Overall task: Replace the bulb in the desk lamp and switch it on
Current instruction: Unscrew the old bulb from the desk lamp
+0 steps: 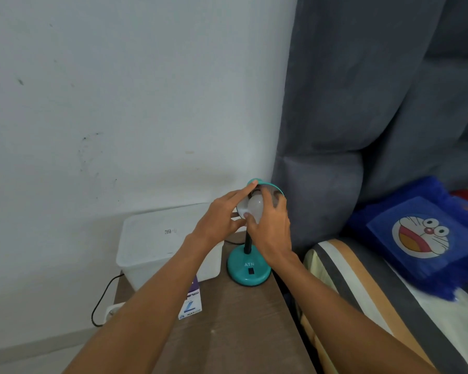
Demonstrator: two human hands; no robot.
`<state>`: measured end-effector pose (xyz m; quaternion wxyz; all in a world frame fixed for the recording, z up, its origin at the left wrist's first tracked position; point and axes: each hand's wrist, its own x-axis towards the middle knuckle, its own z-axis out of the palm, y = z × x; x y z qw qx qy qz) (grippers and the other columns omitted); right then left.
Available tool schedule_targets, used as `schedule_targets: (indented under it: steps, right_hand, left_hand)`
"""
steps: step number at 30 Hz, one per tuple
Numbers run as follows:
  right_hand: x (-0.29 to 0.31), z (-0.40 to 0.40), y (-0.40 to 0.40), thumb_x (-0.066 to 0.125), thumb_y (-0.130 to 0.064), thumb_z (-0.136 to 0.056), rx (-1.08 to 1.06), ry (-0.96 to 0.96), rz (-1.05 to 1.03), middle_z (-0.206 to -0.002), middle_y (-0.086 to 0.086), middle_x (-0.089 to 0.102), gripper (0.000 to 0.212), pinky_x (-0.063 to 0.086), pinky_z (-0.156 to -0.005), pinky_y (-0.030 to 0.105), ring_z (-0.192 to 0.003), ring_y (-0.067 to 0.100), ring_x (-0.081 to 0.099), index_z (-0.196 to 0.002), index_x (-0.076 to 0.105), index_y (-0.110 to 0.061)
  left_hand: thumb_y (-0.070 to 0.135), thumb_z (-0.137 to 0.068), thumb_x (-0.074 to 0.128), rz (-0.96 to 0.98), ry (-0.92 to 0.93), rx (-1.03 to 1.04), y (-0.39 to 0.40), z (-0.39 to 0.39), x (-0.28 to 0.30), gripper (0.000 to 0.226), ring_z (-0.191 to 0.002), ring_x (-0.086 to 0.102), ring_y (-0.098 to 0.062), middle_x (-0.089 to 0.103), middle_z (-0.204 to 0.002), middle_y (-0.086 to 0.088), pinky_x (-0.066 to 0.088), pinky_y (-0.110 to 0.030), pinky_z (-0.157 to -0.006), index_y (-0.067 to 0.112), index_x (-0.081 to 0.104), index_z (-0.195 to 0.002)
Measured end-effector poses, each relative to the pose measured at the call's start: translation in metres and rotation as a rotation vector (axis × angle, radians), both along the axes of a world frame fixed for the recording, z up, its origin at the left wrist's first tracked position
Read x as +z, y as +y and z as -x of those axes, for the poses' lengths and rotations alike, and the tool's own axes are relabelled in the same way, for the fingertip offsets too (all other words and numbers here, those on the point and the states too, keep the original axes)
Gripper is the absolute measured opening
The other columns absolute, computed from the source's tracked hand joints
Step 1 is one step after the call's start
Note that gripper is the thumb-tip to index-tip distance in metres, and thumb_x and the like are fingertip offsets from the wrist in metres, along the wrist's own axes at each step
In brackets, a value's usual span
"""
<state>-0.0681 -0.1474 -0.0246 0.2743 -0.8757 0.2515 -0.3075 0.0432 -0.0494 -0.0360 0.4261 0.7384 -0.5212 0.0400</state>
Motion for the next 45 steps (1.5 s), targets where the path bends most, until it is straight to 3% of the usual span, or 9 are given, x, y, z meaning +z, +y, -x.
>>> schedule_targets:
  steps: [4, 8, 12, 17, 22, 27, 32, 37, 45]
  right_hand:
    - [0.005, -0.002, -0.002, 0.070, -0.027, -0.090, -0.055, 0.011, -0.072, -0.134, 0.014, 0.055, 0.056, 0.050, -0.093, 0.040, -0.116, 0.034, 0.058, -0.139, 0.047, -0.012]
    - [0.003, 0.000, -0.005, 0.075, -0.016, -0.084, 0.027, 0.049, 0.085, -0.142, 0.011, 0.040, 0.066, 0.051, -0.099, 0.044, -0.127, 0.032, 0.043, -0.143, 0.045, -0.020]
    - [0.003, -0.001, -0.008, 0.068, -0.036, -0.090, -0.020, 0.048, -0.040, -0.135, 0.013, 0.054, 0.062, 0.052, -0.090, 0.042, -0.114, 0.033, 0.060, -0.142, 0.043, -0.015]
    - [0.004, 0.002, -0.011, 0.072, -0.017, -0.085, 0.034, 0.129, 0.159, -0.140, 0.012, 0.041, 0.067, 0.052, -0.093, 0.042, -0.123, 0.035, 0.045, -0.146, 0.043, -0.023]
    - [0.005, 0.002, -0.012, 0.067, -0.037, -0.091, 0.007, 0.084, -0.004, -0.135, 0.014, 0.054, 0.061, 0.053, -0.089, 0.043, -0.113, 0.035, 0.060, -0.143, 0.043, -0.016]
    - [0.007, 0.003, -0.013, 0.072, -0.015, -0.085, 0.044, 0.165, 0.150, -0.143, 0.012, 0.037, 0.067, 0.050, -0.093, 0.039, -0.126, 0.034, 0.043, -0.145, 0.043, -0.024]
    - [0.007, 0.002, -0.013, 0.067, -0.036, -0.092, 0.013, 0.134, -0.011, -0.138, 0.015, 0.051, 0.062, 0.053, -0.089, 0.043, -0.115, 0.036, 0.059, -0.143, 0.040, -0.014]
    - [0.009, 0.003, -0.015, 0.071, -0.013, -0.086, 0.054, 0.173, 0.109, -0.142, 0.013, 0.036, 0.068, 0.049, -0.096, 0.040, -0.127, 0.035, 0.042, -0.146, 0.041, -0.023]
    - [0.009, 0.000, -0.017, 0.071, -0.024, -0.089, 0.029, 0.143, 0.036, -0.134, 0.014, 0.049, 0.060, 0.050, -0.093, 0.041, -0.117, 0.035, 0.055, -0.142, 0.045, -0.017]
  left_hand:
    - [0.003, -0.082, 0.084, -0.011, 0.028, -0.010, 0.000, 0.000, 0.000, 0.096, -0.119, 0.062, -0.024, 0.059, -0.142, -0.007, 0.061, -0.039, -0.094, 0.030, 0.034, -0.159]
    - [0.005, -0.081, 0.085, -0.008, 0.046, -0.019, 0.002, -0.002, -0.001, 0.096, -0.123, 0.061, -0.022, 0.057, -0.145, -0.005, 0.060, -0.037, -0.097, 0.030, 0.035, -0.159]
    - [0.005, -0.083, 0.083, -0.010, 0.103, -0.018, 0.003, -0.002, 0.000, 0.094, -0.120, 0.062, -0.016, 0.058, -0.143, 0.001, 0.059, -0.032, -0.097, 0.036, 0.035, -0.158]
    - [0.004, -0.082, 0.084, -0.015, 0.120, -0.025, 0.003, -0.002, 0.000, 0.096, -0.122, 0.062, -0.016, 0.058, -0.145, 0.001, 0.058, -0.032, -0.099, 0.035, 0.036, -0.158]
    - [0.004, -0.083, 0.083, -0.024, 0.127, -0.030, 0.004, -0.003, 0.001, 0.094, -0.118, 0.065, -0.013, 0.060, -0.143, 0.001, 0.057, -0.028, -0.099, 0.036, 0.036, -0.158]
    - [0.003, -0.081, 0.084, -0.025, 0.115, -0.022, 0.003, -0.003, 0.001, 0.097, -0.119, 0.064, -0.016, 0.060, -0.143, 0.000, 0.058, -0.029, -0.099, 0.038, 0.036, -0.158]
    - [0.005, -0.083, 0.083, -0.036, 0.110, -0.023, 0.002, -0.003, 0.001, 0.095, -0.118, 0.065, -0.013, 0.060, -0.143, -0.001, 0.057, -0.029, -0.100, 0.038, 0.035, -0.158]
    - [0.003, -0.082, 0.084, -0.028, 0.115, -0.007, 0.003, -0.003, -0.001, 0.095, -0.121, 0.064, -0.014, 0.059, -0.144, 0.000, 0.057, -0.032, -0.100, 0.037, 0.036, -0.158]
    - [0.005, -0.085, 0.082, -0.017, 0.133, -0.008, 0.002, 0.001, -0.001, 0.092, -0.121, 0.065, -0.016, 0.059, -0.145, -0.001, 0.057, -0.033, -0.100, 0.037, 0.036, -0.157]
